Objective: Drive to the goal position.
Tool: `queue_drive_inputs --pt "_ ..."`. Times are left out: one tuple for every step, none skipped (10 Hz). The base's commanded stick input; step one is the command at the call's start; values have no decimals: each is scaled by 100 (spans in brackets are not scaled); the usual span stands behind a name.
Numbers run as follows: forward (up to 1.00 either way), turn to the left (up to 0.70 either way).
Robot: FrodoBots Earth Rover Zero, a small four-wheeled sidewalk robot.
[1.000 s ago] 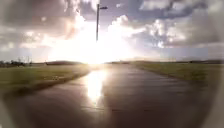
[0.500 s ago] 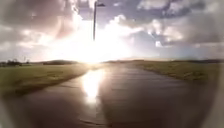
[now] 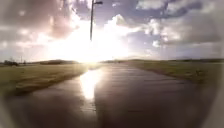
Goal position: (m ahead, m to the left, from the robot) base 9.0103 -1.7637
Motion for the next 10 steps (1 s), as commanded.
queue_drive_inputs --pt "70 -14" --pt "70 -10" --pt "70 0" --pt "70 0" --pt "70 0" --pt "70 0" --pt "70 0" --pt "70 0" --pt "70 0" --pt "70 -7"
